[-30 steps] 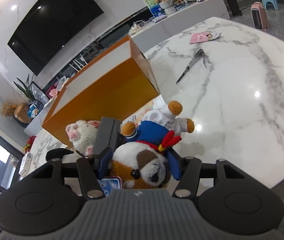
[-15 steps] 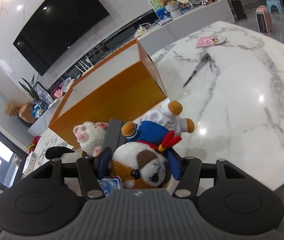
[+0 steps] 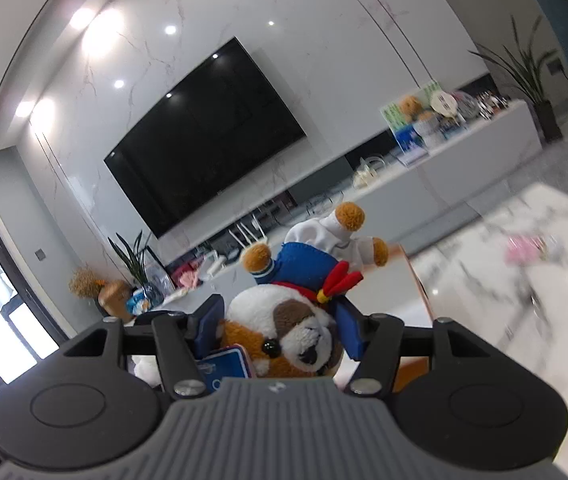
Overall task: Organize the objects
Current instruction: 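Lift both plushes and carry them over the orange box, then lower both plushes into the orange box and open both grippers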
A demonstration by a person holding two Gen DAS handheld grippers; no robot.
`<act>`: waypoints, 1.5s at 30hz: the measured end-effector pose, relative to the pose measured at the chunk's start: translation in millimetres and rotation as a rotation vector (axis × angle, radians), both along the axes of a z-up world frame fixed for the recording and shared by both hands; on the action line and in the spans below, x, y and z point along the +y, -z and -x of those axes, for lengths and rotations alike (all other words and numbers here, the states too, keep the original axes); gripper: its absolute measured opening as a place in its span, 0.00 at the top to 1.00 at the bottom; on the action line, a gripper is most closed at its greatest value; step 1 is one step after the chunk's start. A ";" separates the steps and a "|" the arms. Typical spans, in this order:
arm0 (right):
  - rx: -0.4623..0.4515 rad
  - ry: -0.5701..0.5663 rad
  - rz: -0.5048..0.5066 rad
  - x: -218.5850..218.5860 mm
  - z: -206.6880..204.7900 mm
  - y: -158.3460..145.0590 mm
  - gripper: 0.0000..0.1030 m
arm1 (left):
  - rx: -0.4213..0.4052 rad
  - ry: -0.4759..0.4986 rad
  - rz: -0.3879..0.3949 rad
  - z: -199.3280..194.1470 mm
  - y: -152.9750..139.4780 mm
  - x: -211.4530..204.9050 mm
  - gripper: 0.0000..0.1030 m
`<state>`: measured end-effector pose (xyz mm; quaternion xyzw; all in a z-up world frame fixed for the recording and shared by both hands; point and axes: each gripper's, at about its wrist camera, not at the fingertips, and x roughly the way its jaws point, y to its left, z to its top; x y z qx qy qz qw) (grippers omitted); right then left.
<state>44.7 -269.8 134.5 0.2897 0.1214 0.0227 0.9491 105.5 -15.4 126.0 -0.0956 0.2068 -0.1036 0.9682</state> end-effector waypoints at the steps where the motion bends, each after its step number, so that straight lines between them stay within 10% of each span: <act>1: 0.003 0.001 0.004 -1.2 -13.6 -0.8 0.40 | 0.009 -0.006 -0.004 -14.9 1.1 0.1 0.32; 11: 0.274 -0.091 0.117 7.6 -136.3 58.5 0.41 | 0.273 -0.001 0.028 -102.0 57.6 4.6 0.32; 26: 0.680 -0.153 0.291 26.3 -194.9 124.1 0.41 | 0.451 -0.013 -0.218 -132.9 80.7 -27.5 0.32; 45: 0.811 -0.101 0.370 24.1 -198.5 126.5 0.39 | 0.540 0.019 -0.236 -137.1 87.4 -40.8 0.31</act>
